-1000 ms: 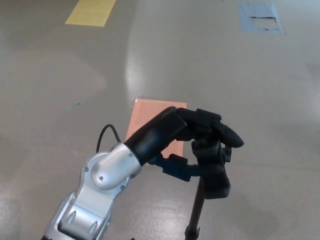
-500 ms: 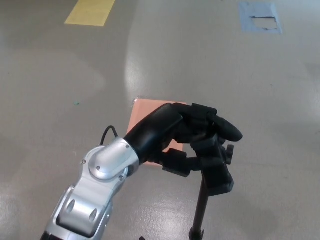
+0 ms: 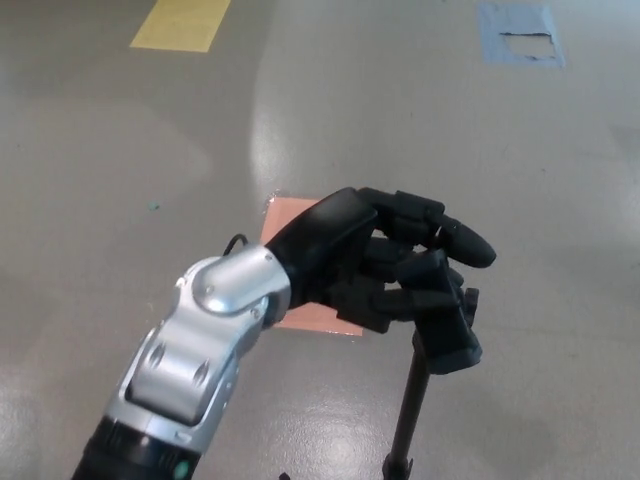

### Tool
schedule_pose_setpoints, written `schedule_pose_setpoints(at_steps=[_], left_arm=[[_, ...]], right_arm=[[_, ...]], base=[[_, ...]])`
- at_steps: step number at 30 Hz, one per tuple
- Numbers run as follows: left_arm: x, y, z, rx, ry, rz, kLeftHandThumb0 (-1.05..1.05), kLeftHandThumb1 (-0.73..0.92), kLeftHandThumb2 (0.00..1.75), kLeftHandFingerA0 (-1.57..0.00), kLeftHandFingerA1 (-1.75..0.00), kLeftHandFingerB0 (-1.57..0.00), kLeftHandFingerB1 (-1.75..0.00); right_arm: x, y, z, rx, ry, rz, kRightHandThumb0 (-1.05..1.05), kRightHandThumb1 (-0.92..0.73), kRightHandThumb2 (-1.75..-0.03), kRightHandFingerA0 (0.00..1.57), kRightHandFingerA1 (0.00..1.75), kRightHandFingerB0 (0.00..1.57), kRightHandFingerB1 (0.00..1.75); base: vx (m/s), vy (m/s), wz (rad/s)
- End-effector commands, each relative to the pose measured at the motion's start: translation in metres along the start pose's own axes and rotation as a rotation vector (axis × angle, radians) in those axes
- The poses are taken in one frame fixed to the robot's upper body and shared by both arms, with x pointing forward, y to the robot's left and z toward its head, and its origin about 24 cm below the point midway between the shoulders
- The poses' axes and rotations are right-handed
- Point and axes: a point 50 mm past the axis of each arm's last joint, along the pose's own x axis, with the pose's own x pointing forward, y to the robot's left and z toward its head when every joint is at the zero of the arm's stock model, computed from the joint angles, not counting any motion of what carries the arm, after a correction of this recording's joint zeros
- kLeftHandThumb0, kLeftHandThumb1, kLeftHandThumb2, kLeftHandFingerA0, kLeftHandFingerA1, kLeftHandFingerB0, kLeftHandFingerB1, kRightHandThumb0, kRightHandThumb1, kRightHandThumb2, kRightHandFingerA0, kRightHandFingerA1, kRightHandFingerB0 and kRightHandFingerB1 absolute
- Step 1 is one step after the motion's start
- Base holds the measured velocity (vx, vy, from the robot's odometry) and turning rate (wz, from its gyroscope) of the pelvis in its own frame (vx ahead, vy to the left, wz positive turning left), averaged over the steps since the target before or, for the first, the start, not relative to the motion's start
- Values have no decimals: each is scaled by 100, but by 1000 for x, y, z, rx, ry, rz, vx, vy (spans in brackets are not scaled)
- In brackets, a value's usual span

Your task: The robot uses its left hand to grab the top of a phone stand kept on the floor and rotates it anti-clockwise

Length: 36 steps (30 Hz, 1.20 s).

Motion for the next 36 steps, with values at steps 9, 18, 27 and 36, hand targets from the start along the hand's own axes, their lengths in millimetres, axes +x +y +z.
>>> schedule_pose_setpoints(at_steps=[9, 18, 27, 36], left_arm=[[47, -16, 24, -37, 311, -425, -26, 63, 61, -111, -79, -95, -56], [64, -14, 45, -51, 320, -517, -23, 57, 66, -113, -85, -91, -59], [69, -15, 47, -85, 344, -561, -24, 55, 64, -115, -91, -90, -59], [68, -10, 44, -123, 354, -583, -27, 57, 61, -113, -98, -89, -57]], right_arm=[[-4, -12, -5, -21, 35, 34, -54, -82, -65, 64, 48, 31, 31], [-4, -13, -2, -55, 39, 34, -55, -82, -65, 66, 50, 32, 32], [-4, -13, -1, -71, 42, 37, -54, -82, -65, 68, 51, 34, 32], [-3, -14, 0, -82, 45, 41, -54, -83, -65, 67, 49, 33, 32]], base=[[0, 0, 0], [0, 0, 0], [0, 0, 0], [0, 0, 0]])
